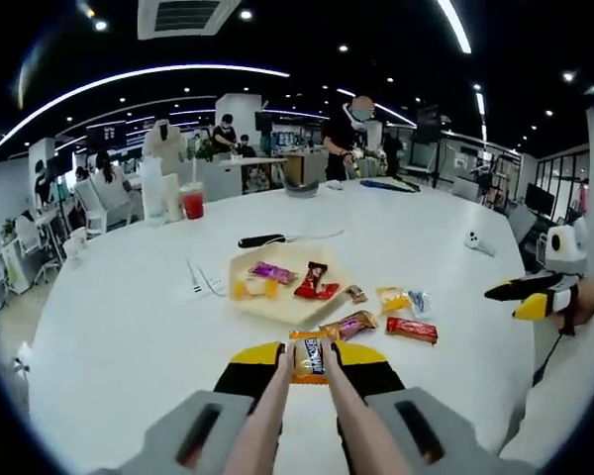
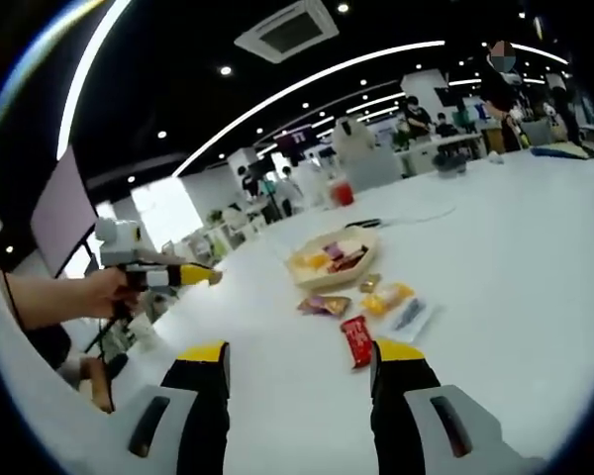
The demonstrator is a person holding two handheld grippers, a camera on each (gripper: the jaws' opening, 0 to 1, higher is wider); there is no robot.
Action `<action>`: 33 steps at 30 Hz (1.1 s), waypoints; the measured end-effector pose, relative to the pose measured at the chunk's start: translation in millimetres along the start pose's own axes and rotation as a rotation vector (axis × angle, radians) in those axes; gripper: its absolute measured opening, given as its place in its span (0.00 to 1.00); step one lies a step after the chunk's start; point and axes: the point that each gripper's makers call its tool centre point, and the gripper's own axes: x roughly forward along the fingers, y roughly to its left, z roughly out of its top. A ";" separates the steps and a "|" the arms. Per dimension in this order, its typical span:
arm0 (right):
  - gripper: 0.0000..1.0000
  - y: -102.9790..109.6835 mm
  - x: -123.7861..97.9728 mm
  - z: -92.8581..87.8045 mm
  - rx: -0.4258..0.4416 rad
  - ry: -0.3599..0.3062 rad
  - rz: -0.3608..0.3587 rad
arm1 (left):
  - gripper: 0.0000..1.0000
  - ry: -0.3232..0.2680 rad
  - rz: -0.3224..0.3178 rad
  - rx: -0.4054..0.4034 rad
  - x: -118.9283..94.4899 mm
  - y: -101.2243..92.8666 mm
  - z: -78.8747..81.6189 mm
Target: Place the target food into the container with the food tongs after gripping and lifting it, then release it inside without dropping or visibly crushing the food.
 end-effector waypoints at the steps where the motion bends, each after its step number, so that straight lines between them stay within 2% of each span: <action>1: 0.57 0.6 -1.8 -0.5 0.001 -0.002 -0.001 | 0.16 -0.011 0.004 -0.007 -3.7 -2.0 1.4; 5: 0.58 3.7 -10.7 -2.9 -0.019 -0.004 -0.007 | 0.16 -0.026 0.006 -0.010 -12.3 -10.4 2.7; 7: 0.58 6.6 -13.9 -0.7 -0.096 0.003 -0.008 | 0.16 -0.032 0.007 -0.012 -15.1 -14.8 2.7; 12: 0.58 14.7 -19.6 4.0 -0.107 -0.012 0.003 | 0.16 -0.067 0.006 -0.056 -15.3 -20.8 6.9; 15: 0.58 15.2 -23.5 0.4 -0.109 0.000 0.003 | 0.16 -0.089 -0.002 -0.064 -15.1 -27.1 14.6; 17: 0.58 16.9 -24.7 -1.1 -0.104 0.004 0.007 | 0.16 -0.113 -0.022 -0.105 -13.8 -31.3 21.3; 21: 0.57 25.9 -24.6 -0.2 -0.136 0.013 0.024 | 0.16 -0.118 -0.020 -0.063 -8.2 -28.2 33.4; 26: 0.57 28.7 -27.2 4.6 -0.155 0.013 0.033 | 0.17 -0.162 -0.036 -0.072 -5.7 -28.7 53.4; 27: 0.57 28.3 -27.8 5.6 -0.156 0.013 0.033 | 0.17 -0.175 -0.045 -0.095 -3.7 -28.9 57.5; 31: 0.57 28.4 -29.4 6.3 -0.154 0.014 0.034 | 0.17 -0.172 -0.052 -0.088 2.1 -27.7 65.4; 33: 0.57 30.3 -29.7 3.9 -0.169 0.021 0.039 | 0.17 -0.185 -0.061 -0.088 3.4 -29.0 75.3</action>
